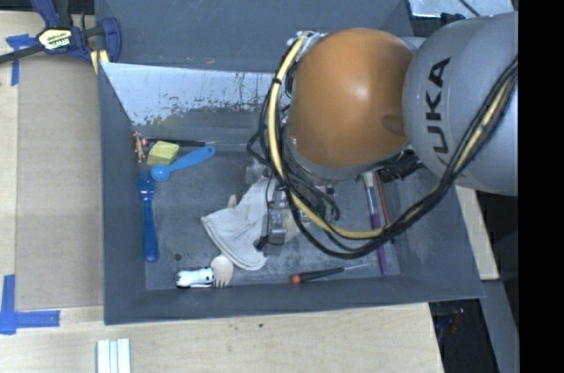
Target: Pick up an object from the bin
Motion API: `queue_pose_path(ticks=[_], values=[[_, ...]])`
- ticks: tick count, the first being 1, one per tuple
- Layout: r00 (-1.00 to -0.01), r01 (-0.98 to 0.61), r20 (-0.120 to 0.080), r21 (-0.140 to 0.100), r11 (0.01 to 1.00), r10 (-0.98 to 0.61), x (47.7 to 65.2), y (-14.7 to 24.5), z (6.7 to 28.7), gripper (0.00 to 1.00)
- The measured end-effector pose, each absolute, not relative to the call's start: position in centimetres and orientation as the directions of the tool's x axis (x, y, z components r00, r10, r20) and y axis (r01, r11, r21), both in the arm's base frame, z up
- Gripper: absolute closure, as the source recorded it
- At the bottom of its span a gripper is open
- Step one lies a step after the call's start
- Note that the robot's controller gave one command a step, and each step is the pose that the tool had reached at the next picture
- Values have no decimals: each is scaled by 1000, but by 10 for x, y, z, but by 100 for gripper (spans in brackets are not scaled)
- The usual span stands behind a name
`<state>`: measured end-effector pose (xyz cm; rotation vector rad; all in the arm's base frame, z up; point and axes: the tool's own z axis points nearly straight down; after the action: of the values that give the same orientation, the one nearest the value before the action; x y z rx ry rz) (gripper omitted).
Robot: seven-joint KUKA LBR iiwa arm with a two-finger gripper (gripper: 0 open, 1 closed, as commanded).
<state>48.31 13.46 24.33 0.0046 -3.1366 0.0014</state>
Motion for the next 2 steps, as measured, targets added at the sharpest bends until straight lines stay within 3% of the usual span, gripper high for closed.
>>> queue_pose_path(ticks=[1, 2], values=[[-1000, 1, -3, 1, 1000, 1, 485, 134, 247, 0], [-979, -205, -9, -1, 979, -205, 537, 104, 134, 0]])
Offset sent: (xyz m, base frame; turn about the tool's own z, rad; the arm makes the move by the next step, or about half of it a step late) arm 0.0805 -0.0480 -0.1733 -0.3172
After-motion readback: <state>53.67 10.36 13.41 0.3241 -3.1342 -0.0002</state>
